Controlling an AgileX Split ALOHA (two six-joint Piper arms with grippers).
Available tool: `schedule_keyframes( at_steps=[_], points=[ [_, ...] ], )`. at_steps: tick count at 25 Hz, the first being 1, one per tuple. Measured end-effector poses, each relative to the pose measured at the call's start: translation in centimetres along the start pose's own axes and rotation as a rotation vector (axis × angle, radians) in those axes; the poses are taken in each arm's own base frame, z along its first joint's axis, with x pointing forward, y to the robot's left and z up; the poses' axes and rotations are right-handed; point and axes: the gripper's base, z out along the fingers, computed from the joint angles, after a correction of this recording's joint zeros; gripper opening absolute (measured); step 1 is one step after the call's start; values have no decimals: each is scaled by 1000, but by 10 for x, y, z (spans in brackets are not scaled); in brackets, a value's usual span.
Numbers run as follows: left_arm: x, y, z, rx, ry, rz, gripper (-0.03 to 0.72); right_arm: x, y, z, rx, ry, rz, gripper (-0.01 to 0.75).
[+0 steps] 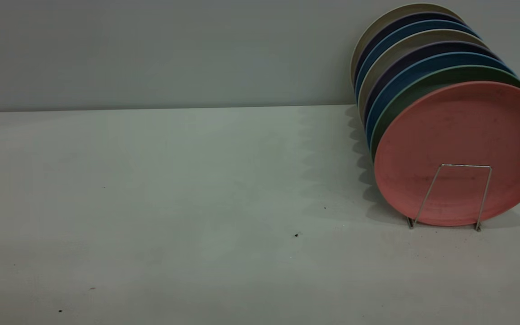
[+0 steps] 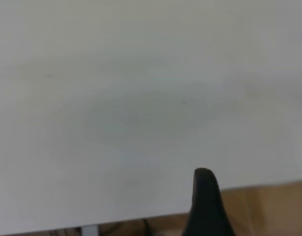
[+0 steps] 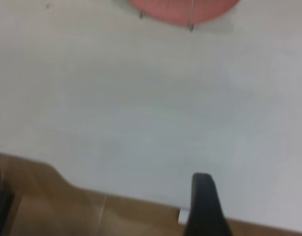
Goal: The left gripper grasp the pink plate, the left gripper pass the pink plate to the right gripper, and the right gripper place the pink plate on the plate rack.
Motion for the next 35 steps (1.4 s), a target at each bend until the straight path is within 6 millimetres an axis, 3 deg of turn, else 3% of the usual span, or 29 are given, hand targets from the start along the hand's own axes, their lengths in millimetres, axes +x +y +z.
schedule_keyframes(
  at_steps=[5, 21, 35],
  points=[
    [7, 8, -1, -58, -5, 7, 543, 6, 1, -1, 7, -53, -9, 535],
    [9, 11, 2, 50, 4, 90, 542, 6, 1, -2, 16, -60, -9, 478],
    [11, 10, 0, 68, -22, 87, 542, 9, 2, -5, 21, -93, -4, 472]
  ],
)
